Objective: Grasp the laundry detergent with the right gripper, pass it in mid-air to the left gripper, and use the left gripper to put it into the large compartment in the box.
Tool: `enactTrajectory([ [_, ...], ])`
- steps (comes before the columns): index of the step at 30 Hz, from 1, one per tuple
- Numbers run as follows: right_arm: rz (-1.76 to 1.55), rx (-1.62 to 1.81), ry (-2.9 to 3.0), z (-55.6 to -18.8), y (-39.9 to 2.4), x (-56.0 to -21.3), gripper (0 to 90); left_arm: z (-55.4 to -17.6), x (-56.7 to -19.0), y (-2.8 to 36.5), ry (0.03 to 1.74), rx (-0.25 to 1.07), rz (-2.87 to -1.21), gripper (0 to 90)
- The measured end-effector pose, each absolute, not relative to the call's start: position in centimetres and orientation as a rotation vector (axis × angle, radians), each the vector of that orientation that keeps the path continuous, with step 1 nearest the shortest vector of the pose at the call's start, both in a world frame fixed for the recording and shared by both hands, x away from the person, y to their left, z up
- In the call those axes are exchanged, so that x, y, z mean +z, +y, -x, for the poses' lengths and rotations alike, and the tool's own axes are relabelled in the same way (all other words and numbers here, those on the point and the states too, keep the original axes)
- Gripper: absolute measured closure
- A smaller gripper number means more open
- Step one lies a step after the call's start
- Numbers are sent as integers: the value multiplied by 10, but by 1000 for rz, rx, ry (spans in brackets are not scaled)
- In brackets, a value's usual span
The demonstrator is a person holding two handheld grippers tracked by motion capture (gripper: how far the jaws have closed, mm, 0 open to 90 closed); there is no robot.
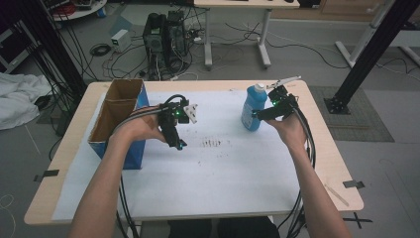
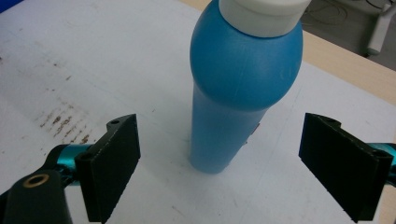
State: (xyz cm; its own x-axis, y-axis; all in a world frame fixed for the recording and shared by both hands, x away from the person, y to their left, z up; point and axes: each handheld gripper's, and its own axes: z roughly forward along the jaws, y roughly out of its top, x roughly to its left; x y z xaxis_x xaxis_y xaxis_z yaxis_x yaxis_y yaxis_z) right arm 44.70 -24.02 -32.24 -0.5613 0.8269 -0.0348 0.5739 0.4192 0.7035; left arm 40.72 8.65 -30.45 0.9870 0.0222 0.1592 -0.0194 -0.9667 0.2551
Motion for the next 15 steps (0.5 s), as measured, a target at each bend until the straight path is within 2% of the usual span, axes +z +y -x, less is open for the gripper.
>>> enactTrajectory([
  [15, -1260, 981, 2260, -464, -234, -343, 117, -408, -307, 87, 2, 231, -2871, 158],
])
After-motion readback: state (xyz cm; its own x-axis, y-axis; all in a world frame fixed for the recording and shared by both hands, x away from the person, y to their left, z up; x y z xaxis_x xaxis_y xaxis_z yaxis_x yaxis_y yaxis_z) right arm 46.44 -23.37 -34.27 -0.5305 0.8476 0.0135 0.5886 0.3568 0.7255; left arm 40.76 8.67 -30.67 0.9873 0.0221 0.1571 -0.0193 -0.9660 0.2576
